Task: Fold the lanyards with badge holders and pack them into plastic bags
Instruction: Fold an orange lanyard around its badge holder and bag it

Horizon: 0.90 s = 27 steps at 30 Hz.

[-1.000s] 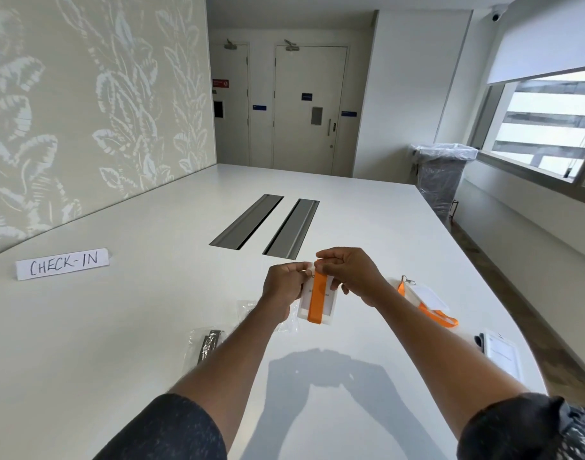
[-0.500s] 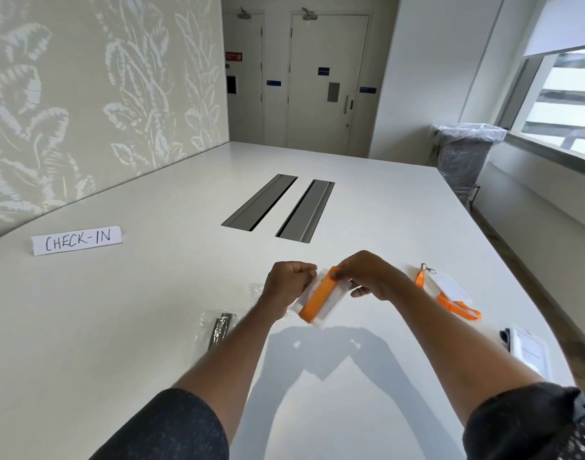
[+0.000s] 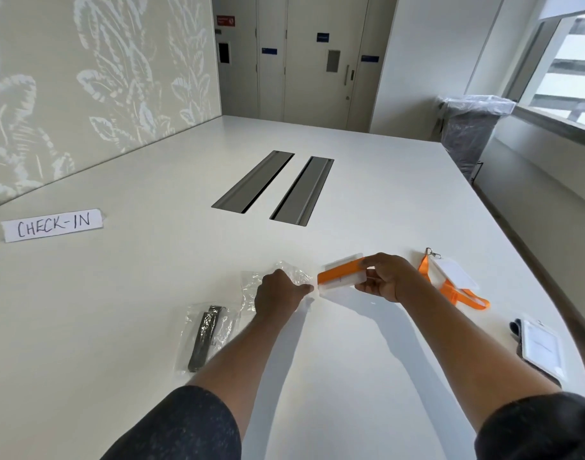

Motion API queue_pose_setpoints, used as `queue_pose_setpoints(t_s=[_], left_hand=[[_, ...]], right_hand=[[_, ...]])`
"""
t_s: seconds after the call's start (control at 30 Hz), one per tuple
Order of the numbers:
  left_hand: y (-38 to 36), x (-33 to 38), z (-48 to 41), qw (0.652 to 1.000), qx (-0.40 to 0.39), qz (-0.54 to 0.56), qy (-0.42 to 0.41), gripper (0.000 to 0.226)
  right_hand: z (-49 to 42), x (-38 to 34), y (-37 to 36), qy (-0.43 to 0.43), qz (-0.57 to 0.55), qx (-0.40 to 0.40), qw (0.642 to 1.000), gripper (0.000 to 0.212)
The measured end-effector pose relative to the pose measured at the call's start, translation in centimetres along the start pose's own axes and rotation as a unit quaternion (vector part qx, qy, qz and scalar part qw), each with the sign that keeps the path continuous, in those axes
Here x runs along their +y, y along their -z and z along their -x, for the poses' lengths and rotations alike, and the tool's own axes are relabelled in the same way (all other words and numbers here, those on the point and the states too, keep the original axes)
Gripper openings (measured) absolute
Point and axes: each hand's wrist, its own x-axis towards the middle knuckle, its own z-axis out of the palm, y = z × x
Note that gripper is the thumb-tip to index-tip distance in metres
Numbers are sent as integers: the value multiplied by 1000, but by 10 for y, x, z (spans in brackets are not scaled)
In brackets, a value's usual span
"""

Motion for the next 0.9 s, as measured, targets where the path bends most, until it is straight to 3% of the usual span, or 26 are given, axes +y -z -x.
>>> queue_pose_setpoints(t_s=[0.17,0.47,0.9], left_hand=[[-4,0,0,999,15,-30,-6,37],[3,-9,-2,999,-9,46,-4,26],[21,8,9,991,15,128,30,25]], right_hand=[[-5,4,-1,4,-20,-11,1000,5],[-5,6,-4,73,-66,16,995,2],[24,-4,-6,123,-39,-24,991,4]])
